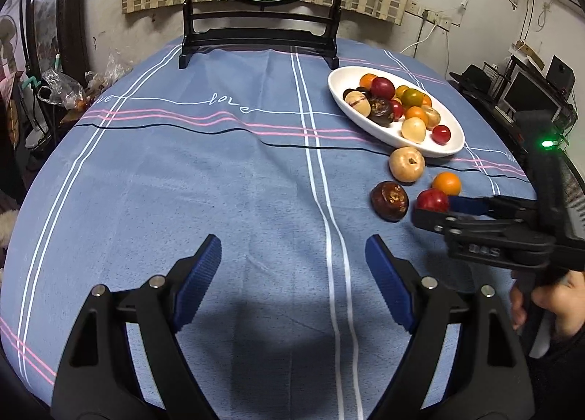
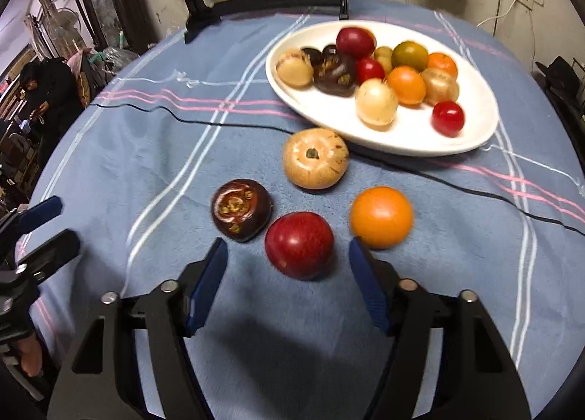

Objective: Organize fruits
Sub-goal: 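Grasp a red plum with the right tool while the left tool grasps the dark brown fruit, then carry the red plum and dark brown fruit onto the plate and release both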

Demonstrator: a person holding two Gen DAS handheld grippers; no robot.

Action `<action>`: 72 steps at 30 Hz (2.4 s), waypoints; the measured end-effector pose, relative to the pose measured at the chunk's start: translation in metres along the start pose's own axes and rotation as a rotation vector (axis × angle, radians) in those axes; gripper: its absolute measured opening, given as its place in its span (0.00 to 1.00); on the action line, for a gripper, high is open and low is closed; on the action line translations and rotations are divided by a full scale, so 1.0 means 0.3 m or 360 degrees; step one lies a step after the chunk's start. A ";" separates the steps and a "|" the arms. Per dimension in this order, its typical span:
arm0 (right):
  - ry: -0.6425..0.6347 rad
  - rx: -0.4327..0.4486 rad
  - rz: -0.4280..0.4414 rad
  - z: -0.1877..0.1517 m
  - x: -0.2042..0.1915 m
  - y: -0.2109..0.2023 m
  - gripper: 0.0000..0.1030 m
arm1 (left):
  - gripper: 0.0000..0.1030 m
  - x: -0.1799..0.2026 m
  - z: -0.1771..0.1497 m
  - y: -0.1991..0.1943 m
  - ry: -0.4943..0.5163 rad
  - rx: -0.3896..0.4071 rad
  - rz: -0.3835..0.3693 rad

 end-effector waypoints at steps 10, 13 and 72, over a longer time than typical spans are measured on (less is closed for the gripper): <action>0.0061 0.0122 0.0095 -0.038 0.045 -0.110 0.39 | 0.84 0.095 0.024 0.014 0.0122 -0.0026 -0.0027; 0.0097 0.0156 0.0086 -0.105 0.089 -0.186 0.39 | 0.85 0.165 0.037 0.061 0.0219 -0.0068 -0.0054; 0.0053 0.0151 0.0081 0.266 0.349 -0.106 0.39 | 0.41 0.442 0.474 0.435 0.0253 -0.0221 -0.0268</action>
Point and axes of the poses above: each gripper's, at about its wrist camera, not at the fingertips, and y roughly the way its jaws point, x to its right, z to its top, the point moved 6 cm from there along y, roughly the way its jaws point
